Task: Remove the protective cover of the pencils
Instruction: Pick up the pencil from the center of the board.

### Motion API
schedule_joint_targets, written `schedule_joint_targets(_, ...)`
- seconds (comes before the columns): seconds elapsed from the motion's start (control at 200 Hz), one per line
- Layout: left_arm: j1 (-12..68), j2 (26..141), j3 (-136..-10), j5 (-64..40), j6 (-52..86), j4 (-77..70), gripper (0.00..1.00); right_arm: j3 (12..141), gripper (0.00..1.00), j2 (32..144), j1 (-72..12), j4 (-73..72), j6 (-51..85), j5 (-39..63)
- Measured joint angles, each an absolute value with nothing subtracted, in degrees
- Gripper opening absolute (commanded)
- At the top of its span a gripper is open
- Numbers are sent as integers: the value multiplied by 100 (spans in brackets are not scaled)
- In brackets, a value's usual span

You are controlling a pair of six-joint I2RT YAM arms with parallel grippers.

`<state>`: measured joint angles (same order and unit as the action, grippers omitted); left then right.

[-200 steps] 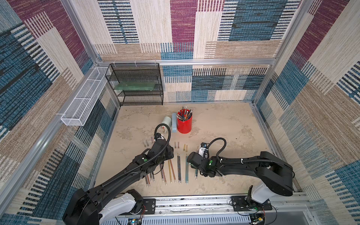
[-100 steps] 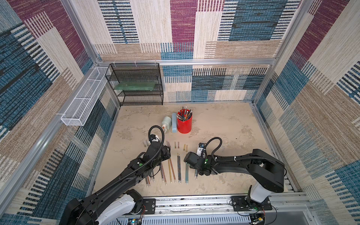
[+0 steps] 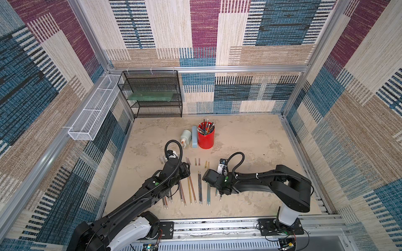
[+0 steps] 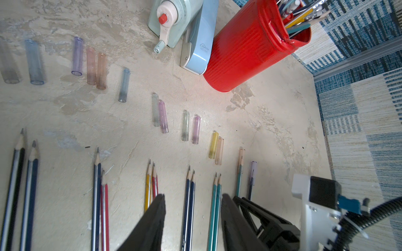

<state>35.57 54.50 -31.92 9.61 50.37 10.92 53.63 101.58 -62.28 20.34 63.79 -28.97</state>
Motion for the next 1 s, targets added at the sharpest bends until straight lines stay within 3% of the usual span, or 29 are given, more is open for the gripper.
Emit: schedule_joint_targets(1.002,3343,5483,-3159,403,5039,910,46,5524,3,10149,-6335,2067,6187,-2759)
